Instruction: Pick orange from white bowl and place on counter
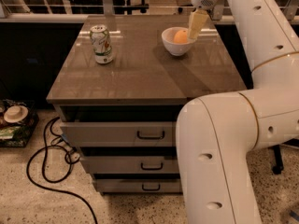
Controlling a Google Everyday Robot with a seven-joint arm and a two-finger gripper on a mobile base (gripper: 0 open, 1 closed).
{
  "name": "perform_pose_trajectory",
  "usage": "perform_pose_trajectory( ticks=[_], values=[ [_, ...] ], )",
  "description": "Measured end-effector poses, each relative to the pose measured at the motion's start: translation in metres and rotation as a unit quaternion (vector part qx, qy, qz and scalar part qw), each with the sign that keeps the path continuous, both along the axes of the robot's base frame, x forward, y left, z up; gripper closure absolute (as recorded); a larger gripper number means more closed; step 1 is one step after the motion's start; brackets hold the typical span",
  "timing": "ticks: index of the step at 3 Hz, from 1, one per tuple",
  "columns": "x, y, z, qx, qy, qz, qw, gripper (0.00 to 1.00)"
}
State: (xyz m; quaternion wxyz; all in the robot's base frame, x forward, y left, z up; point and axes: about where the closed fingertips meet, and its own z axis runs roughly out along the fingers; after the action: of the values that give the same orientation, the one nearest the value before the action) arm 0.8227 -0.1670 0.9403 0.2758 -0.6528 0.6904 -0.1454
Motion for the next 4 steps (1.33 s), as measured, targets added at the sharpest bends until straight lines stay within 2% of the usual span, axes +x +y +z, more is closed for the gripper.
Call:
perform_pose_trajectory(
  ticks=[1,3,4],
  values=[
    [0.010,-0.005,-0.007,0.000,-0.009,-0.010,0.9999,0.00],
    [0.021,-0.013,-0.016,0.003,-0.019,-0.021,0.9996,0.34],
    [0.023,-0.012,-0.026,0.009,-0.013,-0.021,0.9997,0.32]
  ],
)
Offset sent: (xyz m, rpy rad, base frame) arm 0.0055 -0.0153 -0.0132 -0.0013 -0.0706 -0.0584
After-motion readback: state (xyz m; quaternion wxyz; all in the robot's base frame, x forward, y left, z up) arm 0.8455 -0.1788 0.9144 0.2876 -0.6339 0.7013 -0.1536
